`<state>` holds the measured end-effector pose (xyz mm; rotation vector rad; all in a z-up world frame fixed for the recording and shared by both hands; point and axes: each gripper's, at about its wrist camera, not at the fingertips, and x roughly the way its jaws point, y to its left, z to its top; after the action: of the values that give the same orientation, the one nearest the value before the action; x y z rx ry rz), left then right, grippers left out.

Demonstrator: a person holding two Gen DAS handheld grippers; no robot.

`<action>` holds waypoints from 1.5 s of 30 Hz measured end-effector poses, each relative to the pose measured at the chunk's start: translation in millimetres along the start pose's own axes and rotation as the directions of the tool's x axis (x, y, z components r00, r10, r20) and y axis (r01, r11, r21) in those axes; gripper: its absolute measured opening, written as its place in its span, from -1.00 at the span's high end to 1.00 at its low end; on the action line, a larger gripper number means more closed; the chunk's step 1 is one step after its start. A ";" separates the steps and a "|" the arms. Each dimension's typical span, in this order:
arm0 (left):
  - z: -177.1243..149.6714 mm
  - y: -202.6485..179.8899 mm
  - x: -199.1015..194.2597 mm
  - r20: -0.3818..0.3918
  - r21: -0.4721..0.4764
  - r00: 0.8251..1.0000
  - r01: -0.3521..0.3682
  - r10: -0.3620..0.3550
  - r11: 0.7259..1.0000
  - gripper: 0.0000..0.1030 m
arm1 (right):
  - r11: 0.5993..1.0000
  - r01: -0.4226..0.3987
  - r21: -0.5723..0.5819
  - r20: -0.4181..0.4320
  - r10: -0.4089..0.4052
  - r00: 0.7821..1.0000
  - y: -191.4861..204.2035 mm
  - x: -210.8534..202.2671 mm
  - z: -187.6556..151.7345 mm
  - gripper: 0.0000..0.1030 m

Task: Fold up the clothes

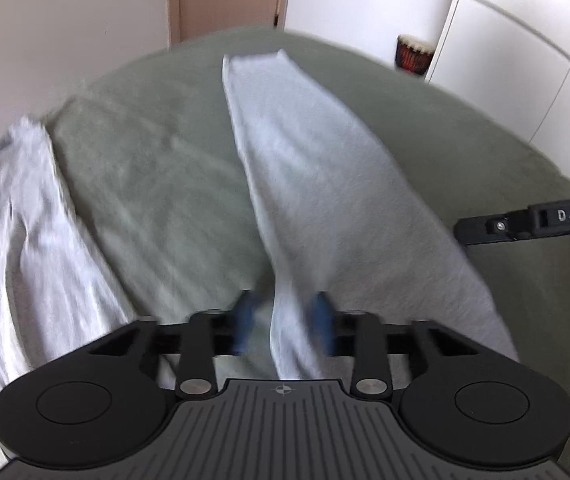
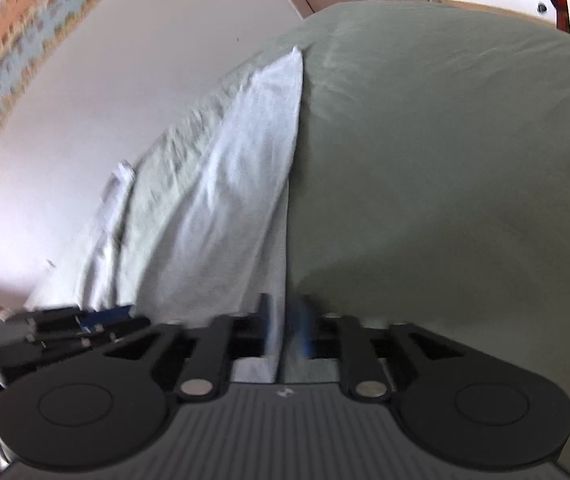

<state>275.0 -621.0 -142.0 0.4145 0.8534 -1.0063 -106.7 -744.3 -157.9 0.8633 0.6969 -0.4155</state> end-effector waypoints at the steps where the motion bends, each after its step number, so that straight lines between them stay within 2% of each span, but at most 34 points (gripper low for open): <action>1: 6.2 -0.8 1.2 0.016 0.008 1.000 -0.018 0.018 1.000 -0.22 | 1.000 0.002 0.014 0.004 -0.002 1.000 -3.0 3.1 6.6 0.35; 5: 35.5 -2.3 21.4 0.027 0.030 0.997 -0.068 0.067 0.997 -0.22 | 0.999 0.006 0.054 0.007 -0.007 1.000 -11.2 21.3 27.0 0.38; 7: 44.5 -1.7 33.4 0.019 0.035 0.996 -0.082 0.082 0.996 -0.22 | 0.999 0.000 0.052 0.008 0.000 1.000 -10.7 29.2 34.3 0.51; 10: 49.3 0.7 47.8 -0.004 0.030 0.997 -0.077 0.077 0.997 -0.20 | 0.999 0.004 0.034 -0.007 -0.004 1.000 -5.5 40.7 42.3 0.57; 12: 49.4 1.1 54.3 -0.013 0.027 0.998 -0.063 0.063 0.998 -0.16 | 1.000 0.005 0.011 -0.022 -0.004 1.000 -0.6 47.7 45.3 0.72; 14: 48.3 1.7 58.6 -0.017 0.024 0.999 -0.051 0.052 0.998 -0.05 | 1.000 0.013 -0.008 -0.033 -0.013 0.999 2.1 51.7 45.1 0.76; 17: 46.3 2.7 59.1 -0.009 0.026 0.999 -0.043 0.043 0.999 0.16 | 1.000 0.020 -0.017 -0.036 -0.021 0.999 2.4 55.0 45.1 0.96; 19: 47.5 4.2 59.5 -0.009 0.027 0.999 -0.044 0.045 0.999 0.58 | 1.000 0.020 -0.013 -0.035 -0.021 0.999 0.9 54.7 44.9 0.99; 23: 49.6 7.1 60.8 -0.017 0.024 0.998 -0.061 0.061 0.998 0.76 | 0.999 0.029 -0.019 -0.025 -0.029 0.999 0.9 52.4 43.4 1.00; 33: 48.6 16.3 62.7 -0.020 -0.002 0.996 -0.084 0.084 0.996 0.77 | 0.993 0.113 -0.042 -0.003 -0.114 0.994 3.8 49.8 39.1 1.00; 37: 48.1 14.1 54.8 -0.016 0.000 0.998 -0.066 0.066 0.998 0.70 | 0.998 0.066 -0.023 -0.008 -0.066 0.998 -1.3 42.1 41.3 0.96; 38: 47.4 15.1 53.0 -0.022 -0.009 0.999 -0.047 0.047 0.999 0.67 | 0.999 0.047 -0.013 -0.002 -0.047 0.999 -2.9 38.4 41.0 0.73; 39: 45.6 14.8 51.1 -0.026 -0.011 0.999 -0.034 0.034 0.999 0.53 | 1.000 0.023 0.000 0.007 -0.023 1.000 -5.1 33.7 40.4 0.40; 44: 36.2 9.3 48.5 -0.018 0.015 0.999 -0.049 0.049 0.999 0.46 | 0.998 0.010 -0.059 -0.031 -0.012 0.999 0.0 33.2 29.7 0.41; 45: 35.9 8.8 48.9 -0.017 0.012 0.999 -0.052 0.052 0.999 0.46 | 0.997 0.004 -0.081 -0.040 -0.008 0.999 3.8 35.0 27.4 0.54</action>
<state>310.6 -667.9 -158.8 0.4539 0.8488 -0.9614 -69.1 -766.1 -168.0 0.7952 0.7486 -0.3738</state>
